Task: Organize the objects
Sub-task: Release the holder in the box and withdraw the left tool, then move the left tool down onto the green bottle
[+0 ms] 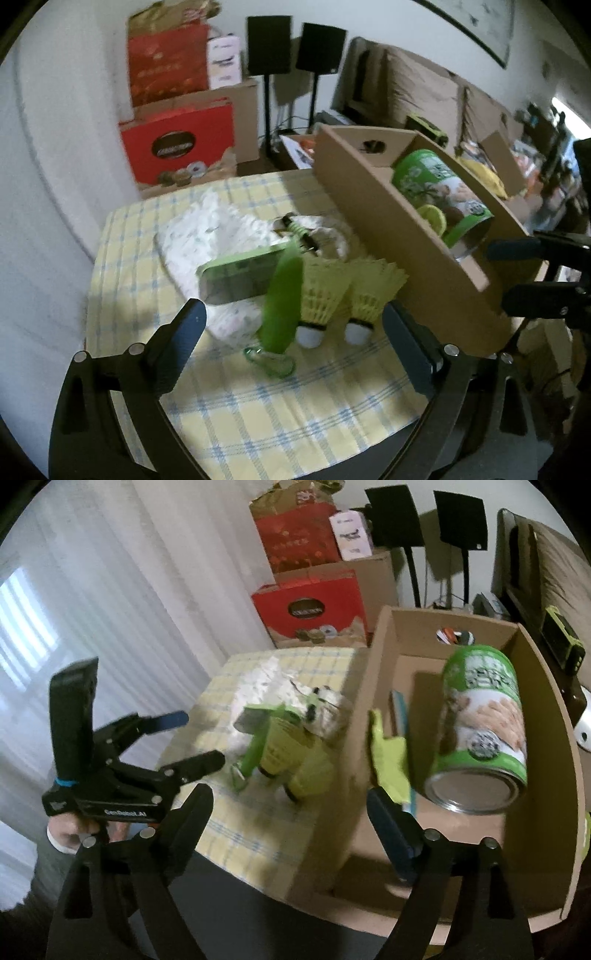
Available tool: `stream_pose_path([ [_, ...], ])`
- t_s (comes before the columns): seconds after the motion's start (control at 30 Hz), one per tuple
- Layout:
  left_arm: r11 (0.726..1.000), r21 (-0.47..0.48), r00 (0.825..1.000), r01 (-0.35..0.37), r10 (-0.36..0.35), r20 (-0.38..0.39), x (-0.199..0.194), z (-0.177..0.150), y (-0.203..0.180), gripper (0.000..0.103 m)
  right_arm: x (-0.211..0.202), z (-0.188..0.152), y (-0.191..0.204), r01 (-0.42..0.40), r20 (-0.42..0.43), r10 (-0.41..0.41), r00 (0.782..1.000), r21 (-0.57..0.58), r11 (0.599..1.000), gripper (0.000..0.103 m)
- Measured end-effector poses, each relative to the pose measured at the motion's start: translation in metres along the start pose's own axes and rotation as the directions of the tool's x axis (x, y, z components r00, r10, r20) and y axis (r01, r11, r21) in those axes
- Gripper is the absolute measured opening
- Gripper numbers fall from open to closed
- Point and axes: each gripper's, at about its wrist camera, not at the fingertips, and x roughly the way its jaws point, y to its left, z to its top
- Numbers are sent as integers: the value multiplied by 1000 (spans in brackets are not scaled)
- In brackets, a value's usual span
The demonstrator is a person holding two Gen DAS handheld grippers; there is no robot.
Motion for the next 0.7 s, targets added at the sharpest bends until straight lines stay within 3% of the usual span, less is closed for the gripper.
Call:
stream_pose_path([
  [0.33,995,-93,999,-48,46,-22,5,-23,35,96,21,18,26,-46,2,46,999,-11,999,87],
  [0.53,985,-170,999,-35,30,-37,14,-36,50,95,42,39,28,-58,-32,58,998,4,998,87],
  [0.7,983,-183,999,-22,15,-40,19,-42,50,94,66,57,31,-22,-58,23,998,5,1000,87],
])
